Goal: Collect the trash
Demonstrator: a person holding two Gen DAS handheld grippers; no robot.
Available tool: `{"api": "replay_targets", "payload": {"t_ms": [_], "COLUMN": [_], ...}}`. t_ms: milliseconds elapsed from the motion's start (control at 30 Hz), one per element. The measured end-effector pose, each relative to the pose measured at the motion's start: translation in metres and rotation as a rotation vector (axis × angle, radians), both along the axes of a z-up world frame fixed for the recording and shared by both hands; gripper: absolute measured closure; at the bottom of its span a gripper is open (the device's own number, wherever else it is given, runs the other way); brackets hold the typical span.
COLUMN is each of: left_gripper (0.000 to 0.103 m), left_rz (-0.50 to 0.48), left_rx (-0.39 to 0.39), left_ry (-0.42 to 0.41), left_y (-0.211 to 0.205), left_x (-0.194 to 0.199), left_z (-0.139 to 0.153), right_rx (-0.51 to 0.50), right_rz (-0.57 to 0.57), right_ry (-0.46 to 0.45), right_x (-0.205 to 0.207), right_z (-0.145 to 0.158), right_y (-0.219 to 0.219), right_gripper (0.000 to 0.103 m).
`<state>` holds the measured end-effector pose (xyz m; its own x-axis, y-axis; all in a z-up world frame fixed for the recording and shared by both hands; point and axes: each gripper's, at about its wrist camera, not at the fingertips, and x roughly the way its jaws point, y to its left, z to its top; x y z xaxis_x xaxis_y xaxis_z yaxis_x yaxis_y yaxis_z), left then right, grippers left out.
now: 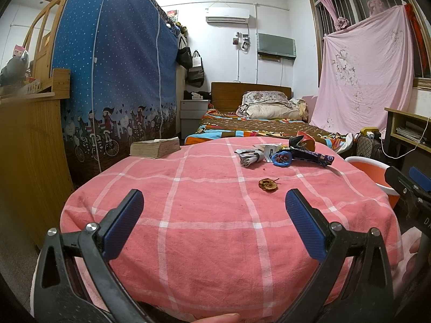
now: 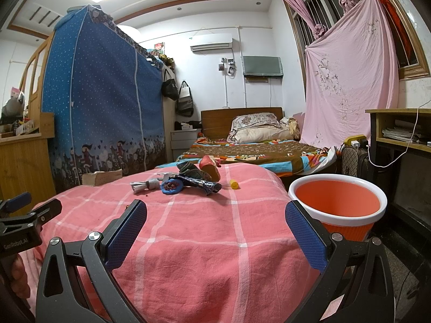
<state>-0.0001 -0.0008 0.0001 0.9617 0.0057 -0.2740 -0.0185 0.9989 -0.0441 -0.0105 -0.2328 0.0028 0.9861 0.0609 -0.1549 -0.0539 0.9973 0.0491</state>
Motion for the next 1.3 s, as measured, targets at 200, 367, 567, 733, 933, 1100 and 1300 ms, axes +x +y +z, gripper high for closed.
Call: {"api": "replay_targets", "payload": {"t_ms": [200, 367, 567, 733, 933, 1100, 1300], "left_gripper": [0.013, 0.013, 0.013, 0.013, 0.013, 0.013, 0.013], "left_rz": [0.001, 0.001, 0.001, 0.001, 0.0, 0.001, 0.002], "left_rx": [0.001, 0.001, 0.002, 0.002, 0.003, 0.004, -0.004], "left_ry": [0.0, -0.001, -0.001, 0.0, -0.001, -0.001, 0.002], "left_y": [0.0, -0.0001, -0.0001, -0.0002, -0.0003, -0.0002, -0.0005], "left_x": [0.0, 0.0, 0.0, 0.0, 0.0, 0.0, 0.0], "left_z": [0.0, -0.0001, 0.0, 0.0, -0.0001, 0.0001, 0.0003], "right_rx": [0.0, 0.001, 0.002, 0.002, 0.003, 0.005, 0.012], "right_rz": [-0.001, -0.001, 0.0, 0.0, 0.0, 0.001, 0.008], "right_ry": [0.0, 0.0, 0.001, 0.001, 0.001, 0.001, -0.003], "right_x": [0.0, 0.0002, 0.0004, 0.0006, 0.0008, 0.0009, -0.0018], "right_z": [-0.0001, -0.0001, -0.0003, -0.0002, -0.0002, 0.0001, 0.0019], "right_y": [0.0, 0.0002, 0.0003, 0.0006, 0.0007, 0.0005, -0.0013], "right_gripper": [0.0, 0.0, 0.0, 0.0, 0.0, 0.0, 0.0]}}
